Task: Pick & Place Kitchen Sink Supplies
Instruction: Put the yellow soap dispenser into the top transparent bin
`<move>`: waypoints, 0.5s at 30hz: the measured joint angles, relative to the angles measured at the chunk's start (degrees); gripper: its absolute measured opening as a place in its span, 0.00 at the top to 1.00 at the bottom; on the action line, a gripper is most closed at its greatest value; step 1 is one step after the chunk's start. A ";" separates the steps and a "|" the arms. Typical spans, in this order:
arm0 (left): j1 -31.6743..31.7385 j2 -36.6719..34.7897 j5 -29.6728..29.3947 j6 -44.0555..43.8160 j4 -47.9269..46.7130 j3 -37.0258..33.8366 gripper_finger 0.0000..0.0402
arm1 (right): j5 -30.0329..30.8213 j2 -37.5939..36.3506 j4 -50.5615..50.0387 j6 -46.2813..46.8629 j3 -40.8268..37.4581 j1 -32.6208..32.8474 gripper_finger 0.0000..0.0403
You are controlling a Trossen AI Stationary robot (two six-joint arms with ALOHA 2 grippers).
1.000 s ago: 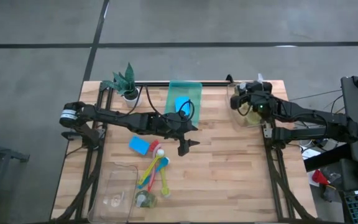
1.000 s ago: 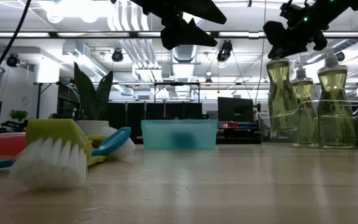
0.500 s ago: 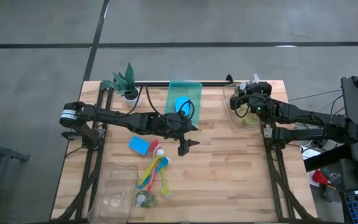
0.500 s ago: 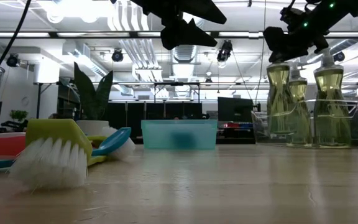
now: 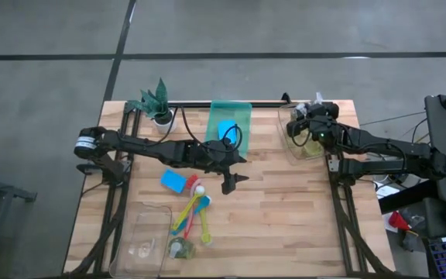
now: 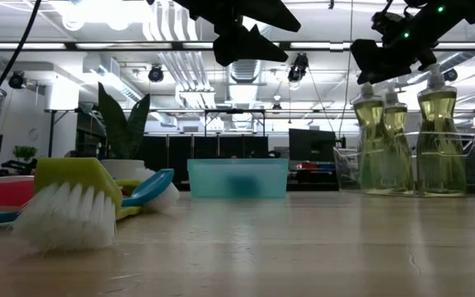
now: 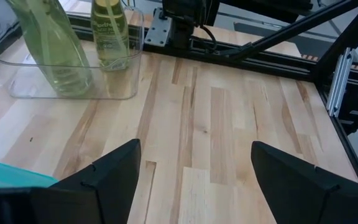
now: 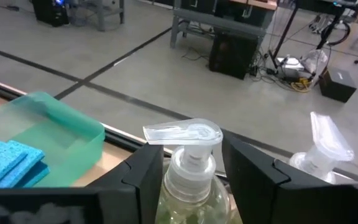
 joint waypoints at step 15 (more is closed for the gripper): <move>0.00 0.00 0.00 -0.02 0.00 -0.02 0.26 | -0.78 0.02 4.40 -7.93 0.66 -0.02 0.55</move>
